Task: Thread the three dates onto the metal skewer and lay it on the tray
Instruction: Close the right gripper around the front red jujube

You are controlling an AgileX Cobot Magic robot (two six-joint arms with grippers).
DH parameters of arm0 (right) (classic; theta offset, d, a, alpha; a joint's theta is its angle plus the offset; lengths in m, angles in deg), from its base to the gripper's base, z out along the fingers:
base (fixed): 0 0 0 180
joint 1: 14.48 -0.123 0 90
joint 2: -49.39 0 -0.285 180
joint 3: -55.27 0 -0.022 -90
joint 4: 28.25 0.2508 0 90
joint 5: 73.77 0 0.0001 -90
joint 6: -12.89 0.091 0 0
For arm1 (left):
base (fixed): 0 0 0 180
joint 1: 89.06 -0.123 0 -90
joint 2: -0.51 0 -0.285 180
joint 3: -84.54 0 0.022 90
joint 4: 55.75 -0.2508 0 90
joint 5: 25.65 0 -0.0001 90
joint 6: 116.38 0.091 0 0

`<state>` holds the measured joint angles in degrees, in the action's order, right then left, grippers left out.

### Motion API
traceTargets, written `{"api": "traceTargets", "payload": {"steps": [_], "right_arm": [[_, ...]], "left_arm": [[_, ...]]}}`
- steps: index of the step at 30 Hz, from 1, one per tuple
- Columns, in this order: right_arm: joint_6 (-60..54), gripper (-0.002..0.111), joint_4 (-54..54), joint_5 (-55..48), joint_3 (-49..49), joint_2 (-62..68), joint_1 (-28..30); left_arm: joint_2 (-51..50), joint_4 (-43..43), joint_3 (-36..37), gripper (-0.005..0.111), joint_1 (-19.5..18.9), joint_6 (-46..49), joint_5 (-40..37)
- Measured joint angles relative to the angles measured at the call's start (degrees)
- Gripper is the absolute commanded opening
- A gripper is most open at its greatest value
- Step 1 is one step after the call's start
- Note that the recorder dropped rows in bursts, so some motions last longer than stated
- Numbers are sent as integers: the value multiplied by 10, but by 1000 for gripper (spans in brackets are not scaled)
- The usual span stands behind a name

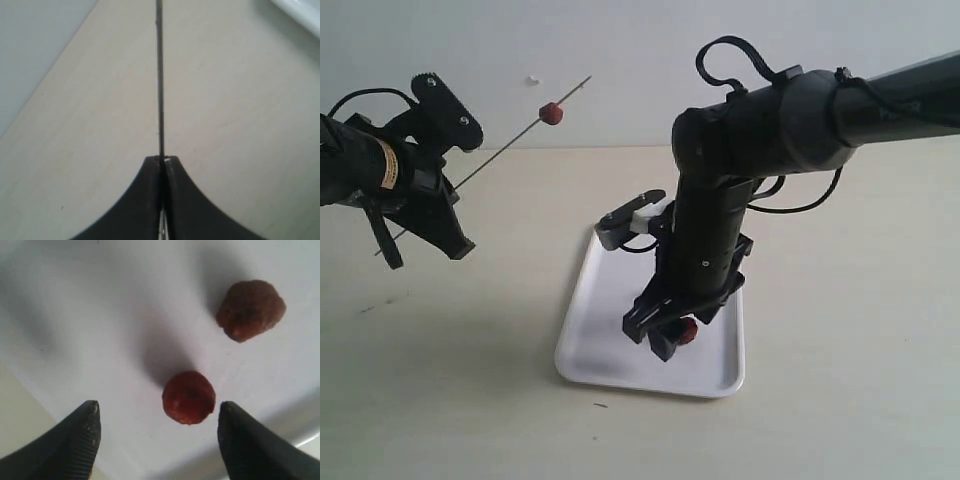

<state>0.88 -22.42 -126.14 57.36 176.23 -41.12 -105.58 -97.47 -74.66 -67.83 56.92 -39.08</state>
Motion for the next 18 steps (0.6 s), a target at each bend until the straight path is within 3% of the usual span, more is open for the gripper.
{"api": "traceTargets", "payload": {"steps": [18], "right_arm": [[13,64,1,38,-22,0,0]], "left_arm": [[0,22,0,0,0,3,1]]}}
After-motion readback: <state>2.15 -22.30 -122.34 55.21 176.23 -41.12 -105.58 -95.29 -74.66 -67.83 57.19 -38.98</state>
